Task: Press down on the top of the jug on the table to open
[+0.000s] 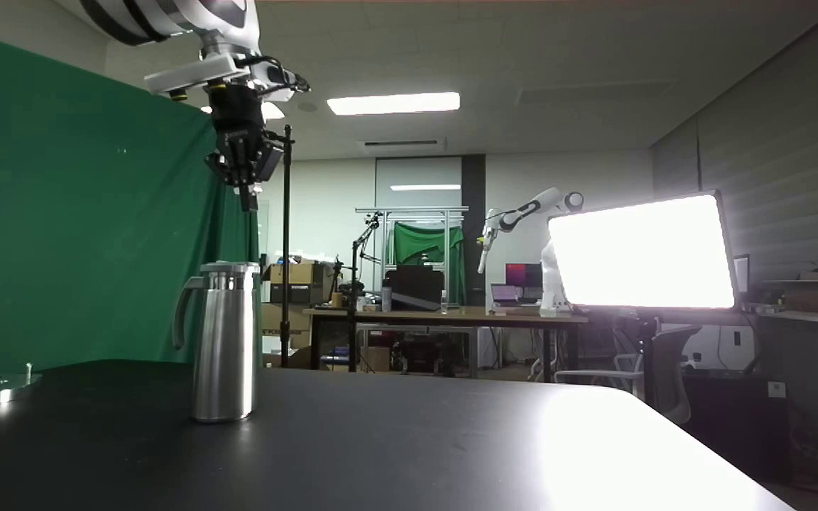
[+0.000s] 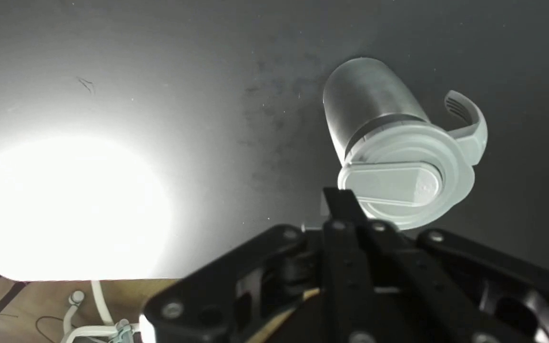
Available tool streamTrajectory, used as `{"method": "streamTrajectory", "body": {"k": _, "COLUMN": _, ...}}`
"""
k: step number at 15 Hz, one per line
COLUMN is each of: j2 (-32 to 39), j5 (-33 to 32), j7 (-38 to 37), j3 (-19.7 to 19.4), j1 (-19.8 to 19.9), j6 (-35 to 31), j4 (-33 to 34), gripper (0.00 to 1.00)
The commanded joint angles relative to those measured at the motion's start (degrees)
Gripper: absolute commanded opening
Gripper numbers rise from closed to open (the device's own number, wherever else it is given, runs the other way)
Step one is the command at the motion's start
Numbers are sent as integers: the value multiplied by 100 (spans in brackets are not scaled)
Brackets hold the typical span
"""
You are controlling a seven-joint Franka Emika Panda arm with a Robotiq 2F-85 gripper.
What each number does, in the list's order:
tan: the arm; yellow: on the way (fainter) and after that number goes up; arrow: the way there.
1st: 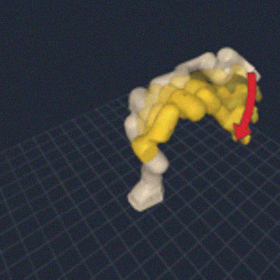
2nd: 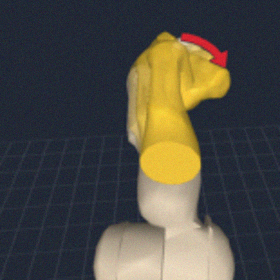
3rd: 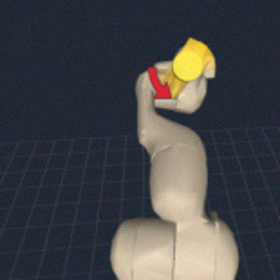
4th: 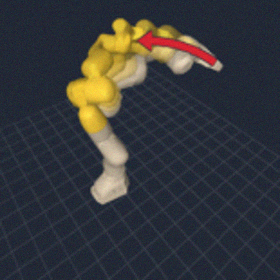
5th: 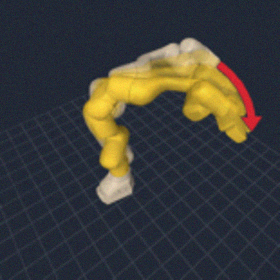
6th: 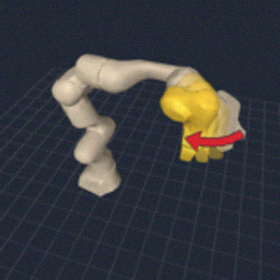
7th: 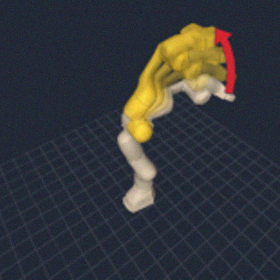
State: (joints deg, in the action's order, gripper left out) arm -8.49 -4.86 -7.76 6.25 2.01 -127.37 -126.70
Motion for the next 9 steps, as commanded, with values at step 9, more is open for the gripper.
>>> {"method": "streamTrajectory", "body": {"k": 9, "j2": 1331, "j5": 299, "j7": -174, "j3": 13, "j1": -684, "j6": 38, "j4": 1046, "gripper": 0}}
